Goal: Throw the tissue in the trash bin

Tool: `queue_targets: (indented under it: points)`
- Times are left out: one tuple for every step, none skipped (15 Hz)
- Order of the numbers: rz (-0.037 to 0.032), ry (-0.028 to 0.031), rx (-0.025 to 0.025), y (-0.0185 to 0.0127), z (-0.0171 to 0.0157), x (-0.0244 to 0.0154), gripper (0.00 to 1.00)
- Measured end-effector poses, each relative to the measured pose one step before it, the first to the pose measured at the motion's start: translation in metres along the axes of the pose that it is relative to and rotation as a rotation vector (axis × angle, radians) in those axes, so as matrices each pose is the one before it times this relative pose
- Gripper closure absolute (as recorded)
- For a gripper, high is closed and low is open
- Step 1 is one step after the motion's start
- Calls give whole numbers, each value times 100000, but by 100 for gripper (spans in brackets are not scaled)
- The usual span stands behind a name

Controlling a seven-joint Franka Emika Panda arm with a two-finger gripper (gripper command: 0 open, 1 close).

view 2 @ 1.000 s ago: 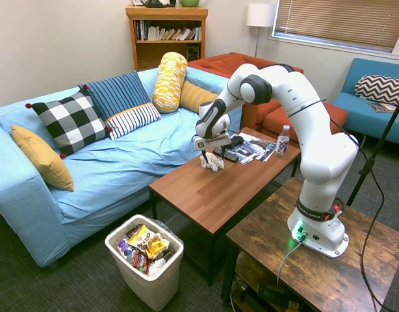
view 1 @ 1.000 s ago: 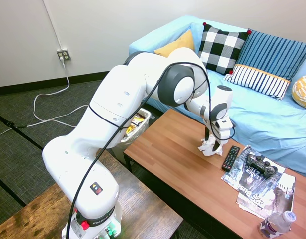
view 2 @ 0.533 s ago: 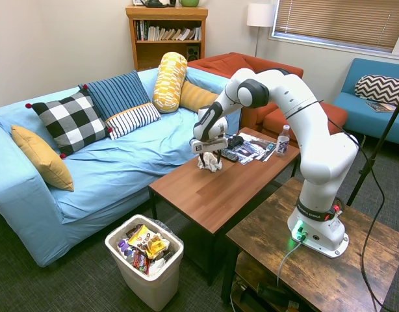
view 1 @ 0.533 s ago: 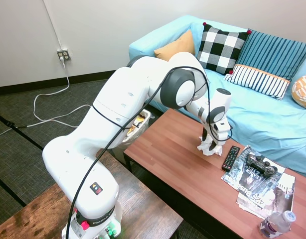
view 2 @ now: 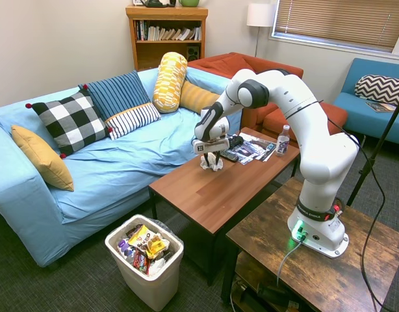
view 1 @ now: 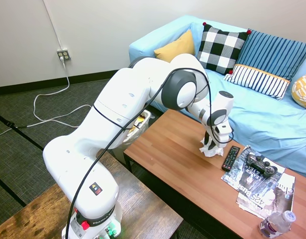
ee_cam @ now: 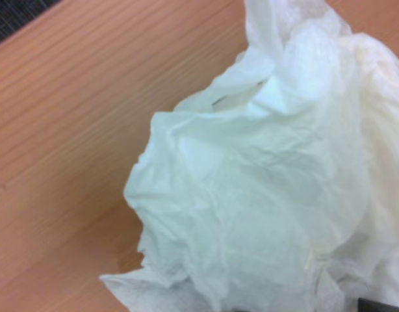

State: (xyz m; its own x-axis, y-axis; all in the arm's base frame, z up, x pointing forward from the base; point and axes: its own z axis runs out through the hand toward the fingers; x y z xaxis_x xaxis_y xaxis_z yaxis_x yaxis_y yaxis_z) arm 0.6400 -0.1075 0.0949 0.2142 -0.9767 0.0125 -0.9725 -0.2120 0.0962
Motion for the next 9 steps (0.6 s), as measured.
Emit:
queue_targets:
  points:
    - [-84,-158,124,30,-3,82,100]
    - [-230,-159,113,13,-16,51,100]
    - [-338,-85,251,-27,-58,1,100]
    - [-293,43,435,-75,-103,-49,100]
    - [-298,132,498,-89,-98,-59,100]
    - [-164,2,391,-59,-132,-19,100]
    - [-100,-84,459,-55,-213,33,100]
    - [-318,-70,548,-60,-310,42,100]
    - [-341,-10,679,-45,-476,14,100]
